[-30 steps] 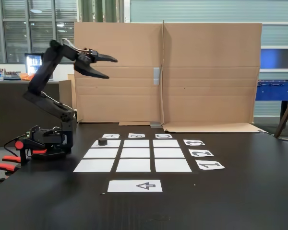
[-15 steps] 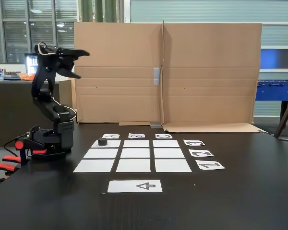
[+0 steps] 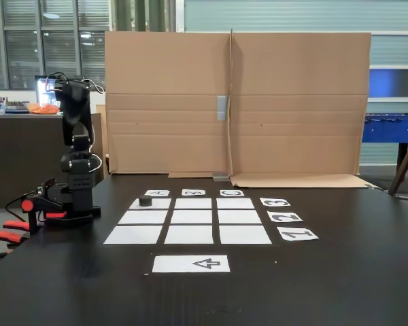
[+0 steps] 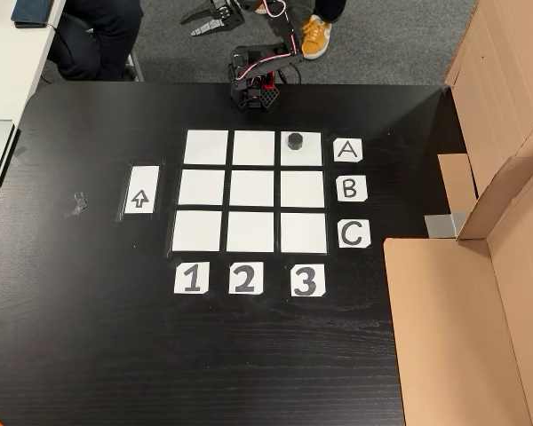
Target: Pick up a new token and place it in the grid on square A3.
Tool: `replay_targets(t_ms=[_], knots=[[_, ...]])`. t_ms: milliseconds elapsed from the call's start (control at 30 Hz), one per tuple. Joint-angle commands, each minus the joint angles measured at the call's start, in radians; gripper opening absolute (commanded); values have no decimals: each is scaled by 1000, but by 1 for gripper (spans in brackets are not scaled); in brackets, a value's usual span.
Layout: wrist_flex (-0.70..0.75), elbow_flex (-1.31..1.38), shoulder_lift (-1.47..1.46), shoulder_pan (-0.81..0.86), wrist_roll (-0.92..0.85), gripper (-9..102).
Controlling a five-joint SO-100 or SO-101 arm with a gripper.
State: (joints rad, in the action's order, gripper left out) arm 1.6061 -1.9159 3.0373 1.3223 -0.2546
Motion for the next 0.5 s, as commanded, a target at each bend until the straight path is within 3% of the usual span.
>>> replay_targets(t_ms=[0,467], knots=[[-46,-49,20,61,28,13],[-91,-236,183,170,28,11]])
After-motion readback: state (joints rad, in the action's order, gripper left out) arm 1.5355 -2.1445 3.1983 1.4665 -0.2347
